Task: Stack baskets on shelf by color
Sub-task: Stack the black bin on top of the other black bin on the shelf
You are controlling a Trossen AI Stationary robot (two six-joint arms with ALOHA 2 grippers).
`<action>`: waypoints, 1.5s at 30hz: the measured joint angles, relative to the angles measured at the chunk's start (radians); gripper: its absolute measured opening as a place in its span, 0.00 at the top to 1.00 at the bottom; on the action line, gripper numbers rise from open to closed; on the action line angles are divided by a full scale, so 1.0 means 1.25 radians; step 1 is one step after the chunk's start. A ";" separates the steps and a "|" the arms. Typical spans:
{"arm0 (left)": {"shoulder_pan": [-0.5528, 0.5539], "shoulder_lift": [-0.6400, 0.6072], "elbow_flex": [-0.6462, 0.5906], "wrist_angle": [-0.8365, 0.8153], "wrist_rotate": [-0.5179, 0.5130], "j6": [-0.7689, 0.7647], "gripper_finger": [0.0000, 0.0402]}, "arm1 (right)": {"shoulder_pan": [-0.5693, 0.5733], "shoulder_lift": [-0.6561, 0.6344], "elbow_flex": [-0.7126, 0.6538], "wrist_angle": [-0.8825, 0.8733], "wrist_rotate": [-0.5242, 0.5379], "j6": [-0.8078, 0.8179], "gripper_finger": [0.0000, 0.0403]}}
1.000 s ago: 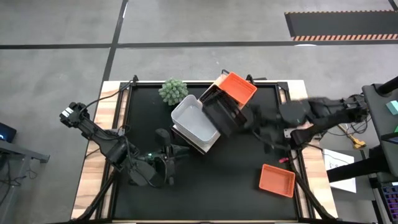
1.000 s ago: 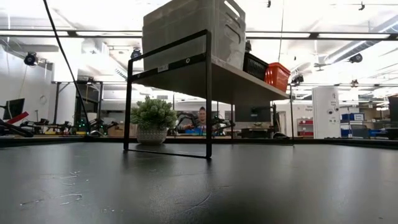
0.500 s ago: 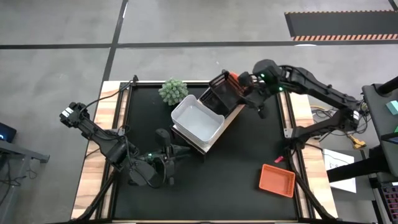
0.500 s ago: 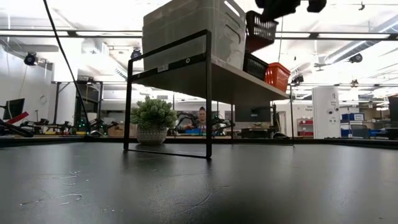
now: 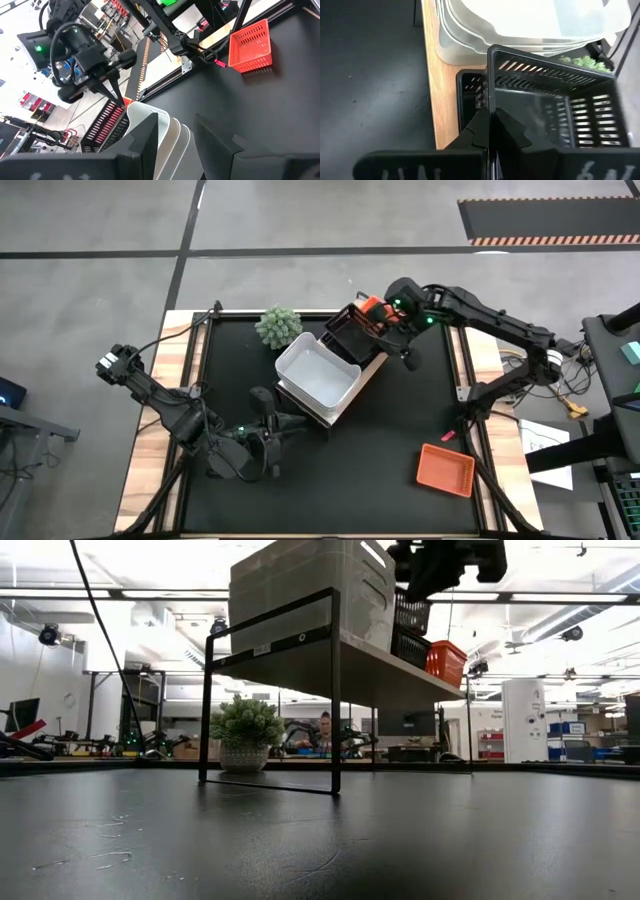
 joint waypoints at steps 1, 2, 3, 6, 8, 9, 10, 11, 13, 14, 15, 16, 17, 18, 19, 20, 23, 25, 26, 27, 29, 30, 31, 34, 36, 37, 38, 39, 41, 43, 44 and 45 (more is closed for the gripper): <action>0.000 0.000 0.000 0.000 0.000 0.000 0.73 | 0.000 0.005 0.000 0.000 0.000 0.000 0.98; 0.000 0.000 0.000 0.000 0.000 0.000 0.73 | 0.001 0.009 0.000 0.000 0.000 0.000 0.98; 0.000 0.000 0.000 -0.001 0.000 0.000 0.73 | 0.001 0.013 0.000 0.000 0.000 0.000 0.98; 0.000 0.000 0.000 -0.001 0.000 0.000 0.73 | 0.001 0.017 0.000 -0.008 0.000 0.000 0.98; 0.000 0.000 0.000 -0.001 0.000 0.000 0.73 | 0.001 0.017 0.000 -0.022 0.000 -0.001 0.98; 0.000 0.000 -0.001 0.000 0.000 0.000 0.73 | 0.001 0.016 0.000 -0.028 0.000 -0.001 0.98; 0.000 0.000 -0.001 -0.001 0.000 0.000 0.73 | 0.001 0.014 0.000 -0.031 0.000 -0.001 0.98; 0.000 0.000 -0.002 -0.001 0.000 0.001 0.73 | 0.001 0.012 0.000 -0.033 0.000 -0.001 0.98; 0.000 0.000 -0.003 -0.001 0.000 0.003 0.73 | 0.001 0.008 0.000 -0.038 0.000 0.000 0.98; 0.000 0.000 -0.003 -0.001 0.000 0.005 0.73 | 0.001 0.007 0.000 -0.042 -0.001 0.001 0.98; 0.000 0.000 -0.004 -0.001 0.000 0.005 0.73 | 0.001 0.007 0.000 -0.045 -0.005 0.001 0.98; 0.000 0.000 -0.004 -0.001 0.000 0.005 0.73 | 0.001 0.007 0.000 -0.046 -0.013 0.002 0.98; 0.000 0.000 -0.006 -0.001 0.000 0.005 0.73 | 0.001 0.008 0.000 -0.047 -0.024 0.002 0.98; 0.000 0.000 -0.007 -0.001 0.000 0.005 0.73 | 0.001 0.008 0.000 -0.047 -0.036 0.002 0.98; 0.000 0.000 -0.008 -0.001 0.000 0.005 0.73 | 0.001 0.009 0.000 -0.045 -0.045 0.002 0.98; 0.000 0.000 -0.008 -0.001 0.000 0.005 0.73 | 0.001 0.011 0.000 -0.044 -0.049 0.002 0.98; 0.000 0.000 -0.008 0.000 0.000 0.004 0.73 | 0.001 0.017 0.000 -0.042 -0.057 0.002 0.98; 0.000 0.000 -0.008 0.002 0.000 0.004 0.73 | 0.001 0.019 0.000 -0.041 -0.056 0.002 0.98; 0.000 0.000 -0.010 0.007 0.000 0.004 0.73 | 0.001 0.020 -0.001 -0.042 -0.056 0.002 0.98; 0.000 0.000 -0.010 0.008 0.000 0.004 0.73 | 0.001 0.020 -0.001 -0.042 -0.056 0.003 0.97; 0.000 0.000 -0.010 0.009 0.000 0.004 0.73 | 0.001 0.022 -0.001 -0.042 -0.056 0.011 0.96; 0.000 0.000 -0.010 0.010 0.000 0.004 0.73 | 0.001 0.022 -0.001 -0.042 -0.054 0.015 0.96; 0.000 0.000 -0.010 0.013 0.000 0.004 0.73 | 0.001 0.023 -0.001 -0.042 -0.054 0.018 0.95; 0.000 0.000 -0.010 0.015 0.000 0.004 0.73 | 0.001 0.022 -0.001 -0.042 -0.054 0.023 0.94; 0.000 0.000 -0.010 0.015 0.000 0.005 0.73 | 0.001 0.022 -0.001 -0.042 -0.054 0.023 0.94; 0.000 0.000 -0.010 0.015 0.000 0.004 0.73 | 0.001 0.022 -0.001 -0.042 -0.053 0.023 0.94; 0.000 0.000 -0.010 0.015 0.000 0.004 0.73 | 0.001 0.022 -0.001 -0.042 -0.053 0.023 0.94; 0.000 0.000 -0.010 0.015 0.000 0.004 0.73 | 0.001 0.022 -0.001 -0.042 -0.053 0.023 0.94; 0.000 0.000 -0.010 0.015 0.000 0.004 0.73 | 0.001 0.022 -0.001 -0.042 -0.053 0.023 0.94; 0.000 0.000 -0.010 0.015 0.000 0.004 0.73 | 0.001 0.022 -0.001 -0.042 -0.053 0.031 0.94; 0.000 0.000 -0.010 0.015 0.000 0.004 0.73 | 0.001 0.022 -0.001 -0.042 -0.053 0.035 0.94; 0.000 0.000 -0.010 0.015 0.000 0.004 0.73 | 0.001 0.022 -0.001 -0.042 -0.053 0.040 0.94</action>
